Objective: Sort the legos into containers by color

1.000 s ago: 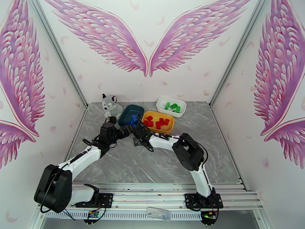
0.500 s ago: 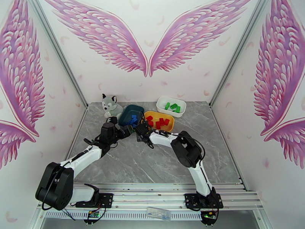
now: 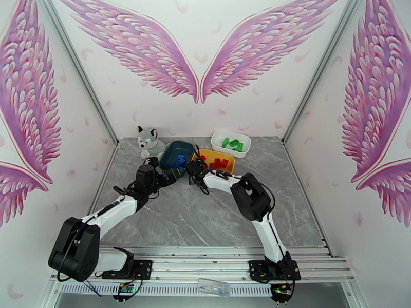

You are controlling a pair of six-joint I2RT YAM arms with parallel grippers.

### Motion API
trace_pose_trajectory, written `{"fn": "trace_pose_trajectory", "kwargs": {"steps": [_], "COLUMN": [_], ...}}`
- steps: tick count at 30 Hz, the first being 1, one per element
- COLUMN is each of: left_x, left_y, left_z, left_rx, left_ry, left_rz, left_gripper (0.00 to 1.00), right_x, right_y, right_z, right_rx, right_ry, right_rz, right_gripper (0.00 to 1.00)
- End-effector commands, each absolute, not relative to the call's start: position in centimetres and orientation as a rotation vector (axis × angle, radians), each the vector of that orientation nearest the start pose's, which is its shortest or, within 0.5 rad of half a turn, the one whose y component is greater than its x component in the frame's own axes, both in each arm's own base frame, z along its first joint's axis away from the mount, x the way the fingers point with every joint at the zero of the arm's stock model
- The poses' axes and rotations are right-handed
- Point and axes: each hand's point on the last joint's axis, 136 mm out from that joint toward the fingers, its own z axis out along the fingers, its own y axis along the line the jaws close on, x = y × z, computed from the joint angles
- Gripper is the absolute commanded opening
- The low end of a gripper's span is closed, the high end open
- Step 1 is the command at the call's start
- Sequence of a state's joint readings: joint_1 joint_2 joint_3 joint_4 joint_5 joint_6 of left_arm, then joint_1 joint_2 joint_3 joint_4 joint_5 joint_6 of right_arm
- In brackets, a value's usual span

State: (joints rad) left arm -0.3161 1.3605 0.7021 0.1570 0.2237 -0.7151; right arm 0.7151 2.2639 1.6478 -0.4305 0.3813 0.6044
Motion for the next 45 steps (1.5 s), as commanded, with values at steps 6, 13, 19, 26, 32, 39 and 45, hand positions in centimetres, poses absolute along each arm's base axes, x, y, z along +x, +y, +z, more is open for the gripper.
{"fn": "trace_pose_trajectory", "kwargs": {"steps": [6, 13, 19, 26, 32, 39, 45], "left_x": [37.4, 37.5, 37.1, 36.2, 35.5, 34.9, 34.6], "left_y": [-16.4, -17.4, -20.3, -22.5, -22.1, -22.2, -22.3], "left_z": [14.6, 14.9, 16.0, 16.2, 17.0, 18.0, 18.5], "left_rx": [-0.29, -0.241, -0.099, -0.006, -0.044, -0.047, -0.043], "left_ry": [2.167, 2.171, 2.163, 2.162, 2.127, 2.096, 2.085], "left_rz": [-0.866, -0.904, -0.938, -0.933, -0.925, -0.917, -0.921], "left_gripper": [0.99, 0.99, 0.99, 0.99, 0.99, 0.99, 0.99], "right_x": [44.9, 42.1, 42.2, 47.3, 54.0, 61.6, 65.7], "right_y": [30.8, 30.9, 27.1, 21.0, 17.4, 14.1, 11.9], "right_z": [2.4, 7.6, 14.4, 18.5, 19.6, 17.1, 15.3], "right_rx": [-0.033, -0.072, -0.021, 0.151, 0.24, 0.328, 0.391], "right_ry": [2.518, 2.46, 2.34, 2.262, 2.208, 2.237, 2.238], "right_rz": [0.026, 0.149, 0.153, 0.149, 0.116, 0.119, 0.168], "right_gripper": [0.44, 0.32, 0.32, 0.3, 0.29, 0.28, 0.36]}}
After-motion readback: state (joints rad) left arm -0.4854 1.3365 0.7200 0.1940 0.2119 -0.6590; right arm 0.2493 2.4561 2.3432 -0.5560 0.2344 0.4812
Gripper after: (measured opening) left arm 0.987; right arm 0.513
